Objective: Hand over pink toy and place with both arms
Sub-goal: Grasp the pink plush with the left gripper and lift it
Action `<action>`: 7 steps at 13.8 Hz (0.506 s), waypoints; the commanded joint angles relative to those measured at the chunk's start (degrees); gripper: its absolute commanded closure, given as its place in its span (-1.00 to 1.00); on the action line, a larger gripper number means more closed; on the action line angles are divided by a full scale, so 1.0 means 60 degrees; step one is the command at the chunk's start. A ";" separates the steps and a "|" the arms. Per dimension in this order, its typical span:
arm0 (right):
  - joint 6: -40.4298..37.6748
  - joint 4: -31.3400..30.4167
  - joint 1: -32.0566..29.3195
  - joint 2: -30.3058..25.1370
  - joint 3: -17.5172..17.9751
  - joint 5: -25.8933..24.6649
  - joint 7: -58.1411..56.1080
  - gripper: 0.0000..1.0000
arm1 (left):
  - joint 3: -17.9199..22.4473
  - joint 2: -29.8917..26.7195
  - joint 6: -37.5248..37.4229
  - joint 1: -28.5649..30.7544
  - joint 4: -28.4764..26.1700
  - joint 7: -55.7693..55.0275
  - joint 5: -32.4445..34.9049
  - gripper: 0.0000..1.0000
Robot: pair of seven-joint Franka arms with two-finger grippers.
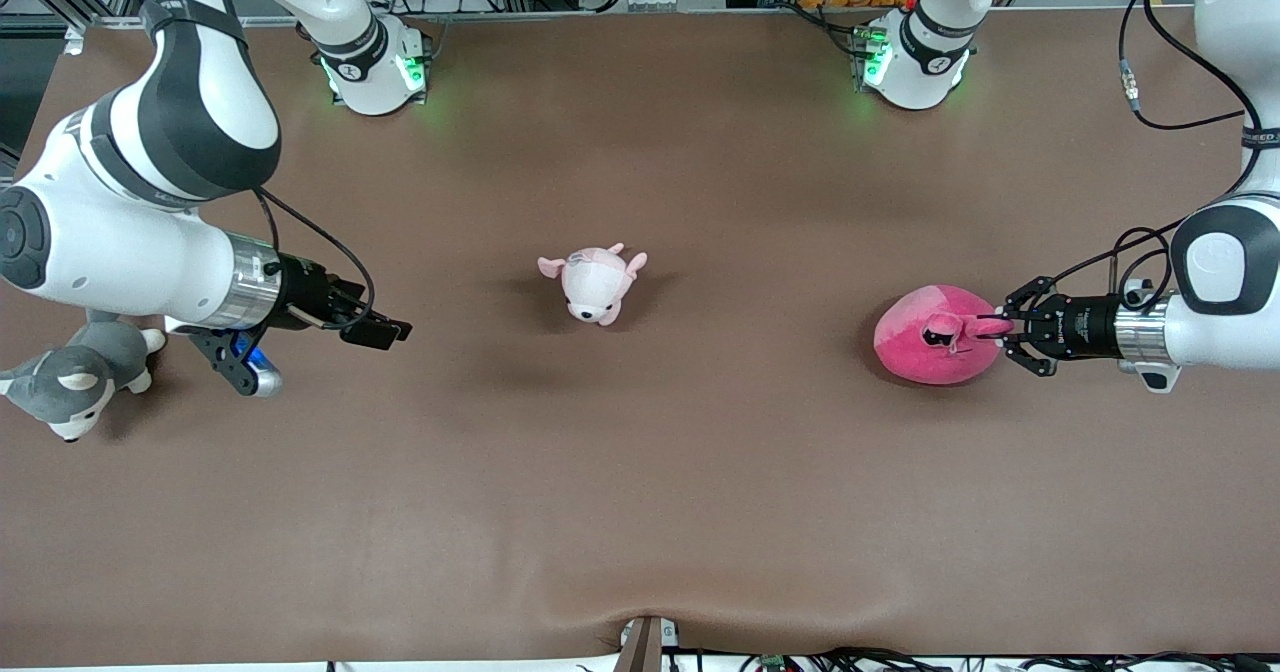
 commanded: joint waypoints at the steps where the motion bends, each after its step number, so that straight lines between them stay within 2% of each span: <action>1: -0.0050 0.0216 0.0010 0.0139 -0.0015 0.0444 0.0285 -1.00 | -0.0032 -0.0274 0.0085 -0.0127 -0.0024 -0.0181 -0.0058 1.00; 4: -0.0021 0.0260 0.0011 0.0153 -0.0030 0.1001 0.1366 -1.00 | -0.0106 -0.0361 -0.0105 -0.0536 0.0371 -0.0384 -0.0072 1.00; 7: 0.0139 0.0275 0.0127 0.0153 -0.0030 0.1338 0.1749 -1.00 | -0.0441 -0.0406 -0.0353 -0.0801 0.1218 -0.1789 -0.0087 1.00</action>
